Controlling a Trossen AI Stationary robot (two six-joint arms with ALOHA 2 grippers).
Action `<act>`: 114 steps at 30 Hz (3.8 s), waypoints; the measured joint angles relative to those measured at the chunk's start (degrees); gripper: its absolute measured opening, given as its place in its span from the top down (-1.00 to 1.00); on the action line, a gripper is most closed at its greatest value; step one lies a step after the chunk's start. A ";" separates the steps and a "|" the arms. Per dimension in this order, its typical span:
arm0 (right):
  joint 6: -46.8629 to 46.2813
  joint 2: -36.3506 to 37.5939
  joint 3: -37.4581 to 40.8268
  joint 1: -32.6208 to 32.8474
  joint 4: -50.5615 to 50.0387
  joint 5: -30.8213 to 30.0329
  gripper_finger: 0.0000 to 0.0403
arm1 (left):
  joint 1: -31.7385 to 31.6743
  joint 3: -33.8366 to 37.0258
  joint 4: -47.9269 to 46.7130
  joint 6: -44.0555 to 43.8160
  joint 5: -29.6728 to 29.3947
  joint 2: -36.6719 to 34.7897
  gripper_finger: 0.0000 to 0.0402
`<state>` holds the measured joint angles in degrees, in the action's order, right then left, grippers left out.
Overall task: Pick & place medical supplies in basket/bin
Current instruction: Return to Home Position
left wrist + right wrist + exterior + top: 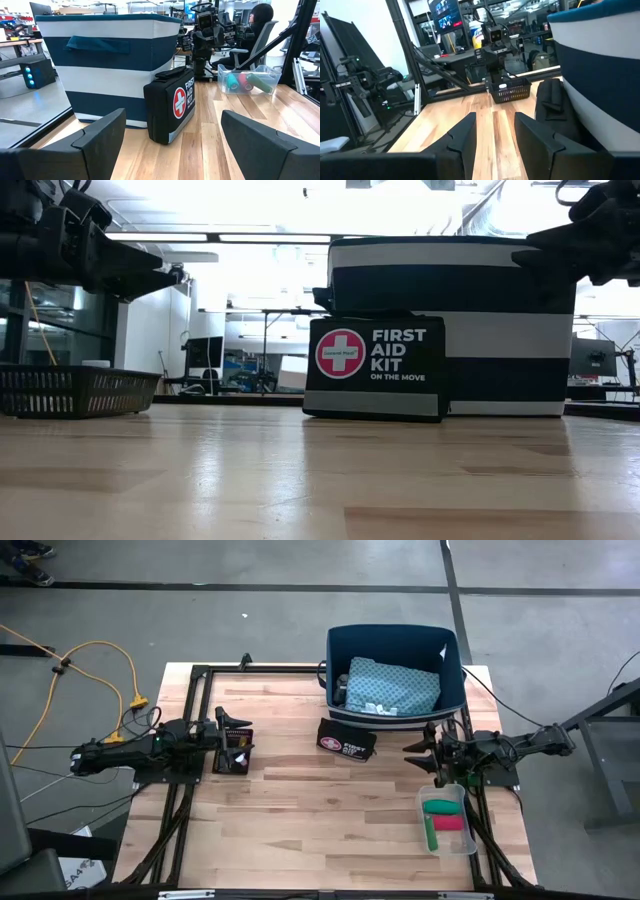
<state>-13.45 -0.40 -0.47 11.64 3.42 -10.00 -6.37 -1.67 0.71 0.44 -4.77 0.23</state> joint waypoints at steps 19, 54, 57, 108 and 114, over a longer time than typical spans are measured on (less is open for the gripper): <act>0.15 0.00 0.04 0.00 -1.79 5.83 0.40 | 0.02 0.00 0.00 -0.01 0.01 0.00 -0.60; 0.15 -0.02 0.15 0.00 -1.84 5.49 0.40 | 0.00 0.00 0.00 0.01 0.01 0.00 -0.60; 0.15 -0.02 0.15 0.00 -1.84 5.49 0.40 | 0.02 0.00 0.00 -0.01 0.02 0.00 -0.60; 0.17 -0.02 0.15 -0.02 -1.86 5.69 0.40 | 0.02 0.00 0.00 -0.01 0.00 0.00 -0.60; 0.17 -0.04 0.15 0.00 -1.86 5.69 0.40 | 0.00 0.00 0.00 -0.01 0.01 0.00 -0.60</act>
<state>-13.28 -0.45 -0.32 11.63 1.56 -4.32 -6.37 -1.67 0.71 0.43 -4.76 0.23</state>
